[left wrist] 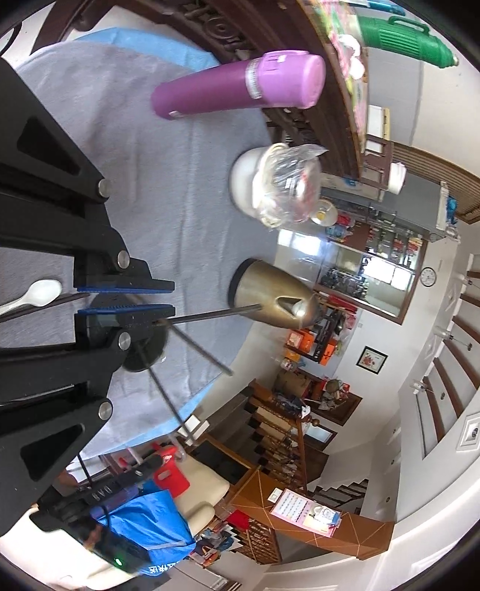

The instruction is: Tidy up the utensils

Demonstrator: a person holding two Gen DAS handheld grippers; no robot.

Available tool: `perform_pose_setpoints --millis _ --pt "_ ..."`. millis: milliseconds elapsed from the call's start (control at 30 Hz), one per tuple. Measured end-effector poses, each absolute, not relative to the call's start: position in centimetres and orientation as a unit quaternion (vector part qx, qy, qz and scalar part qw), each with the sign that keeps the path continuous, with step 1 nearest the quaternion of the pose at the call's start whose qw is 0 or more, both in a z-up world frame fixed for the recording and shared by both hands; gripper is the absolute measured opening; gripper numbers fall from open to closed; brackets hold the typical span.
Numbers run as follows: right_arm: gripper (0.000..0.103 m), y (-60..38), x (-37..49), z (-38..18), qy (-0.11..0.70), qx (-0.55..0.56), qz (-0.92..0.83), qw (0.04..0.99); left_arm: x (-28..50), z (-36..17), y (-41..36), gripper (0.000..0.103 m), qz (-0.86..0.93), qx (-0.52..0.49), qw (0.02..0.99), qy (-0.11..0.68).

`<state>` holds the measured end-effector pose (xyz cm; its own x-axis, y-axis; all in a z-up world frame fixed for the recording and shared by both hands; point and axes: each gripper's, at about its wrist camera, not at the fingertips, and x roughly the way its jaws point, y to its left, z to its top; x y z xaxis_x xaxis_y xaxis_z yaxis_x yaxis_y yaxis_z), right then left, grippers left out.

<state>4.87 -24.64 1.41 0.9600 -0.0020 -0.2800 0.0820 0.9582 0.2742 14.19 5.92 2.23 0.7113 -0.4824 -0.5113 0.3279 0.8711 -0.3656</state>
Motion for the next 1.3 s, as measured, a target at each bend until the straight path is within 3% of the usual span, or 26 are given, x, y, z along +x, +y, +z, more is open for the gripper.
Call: perform_pose_setpoints --millis 200,333,567,600,700,733,1100,1167,1233,1300 --pt "0.016 -30.0 4.5 -5.1 0.220 0.194 -0.075 0.953 13.6 0.4 4.5 0.005 -0.222 -0.123 0.907 0.336" --pt "0.016 -34.4 5.0 -9.2 0.262 0.306 -0.052 0.914 13.7 0.1 2.8 0.005 -0.221 -0.098 0.904 0.353" --pt "0.018 -38.9 5.2 -12.7 0.271 0.435 -0.021 0.858 15.7 4.3 -1.4 0.010 -0.231 -0.020 0.916 0.328" --pt "0.018 -39.1 5.3 -13.0 0.274 0.444 -0.017 0.853 16.1 5.0 -2.1 0.017 -0.235 -0.011 0.917 0.323" --pt "0.018 -39.0 5.0 -13.3 0.274 0.444 -0.025 0.853 17.6 6.9 -4.9 0.054 -0.249 0.024 0.917 0.311" --pt "0.018 -38.7 5.0 -13.2 0.276 0.440 -0.025 0.854 18.3 7.3 -6.0 0.055 -0.249 0.040 0.917 0.309" --pt "0.018 -35.6 6.7 -11.5 0.289 0.366 -0.022 0.884 24.1 5.5 -12.3 0.053 -0.220 0.161 0.884 0.379" --pt "0.018 -35.8 6.7 -11.7 0.289 0.372 -0.021 0.882 24.8 4.8 -13.3 0.043 -0.216 0.181 0.874 0.396" --pt "0.018 -35.9 6.7 -11.8 0.291 0.375 -0.024 0.880 25.3 4.2 -13.7 0.019 -0.210 0.194 0.867 0.409" --pt "0.018 -35.9 6.6 -11.8 0.290 0.373 -0.024 0.881 26.1 3.5 -14.2 0.008 -0.200 0.203 0.858 0.427"
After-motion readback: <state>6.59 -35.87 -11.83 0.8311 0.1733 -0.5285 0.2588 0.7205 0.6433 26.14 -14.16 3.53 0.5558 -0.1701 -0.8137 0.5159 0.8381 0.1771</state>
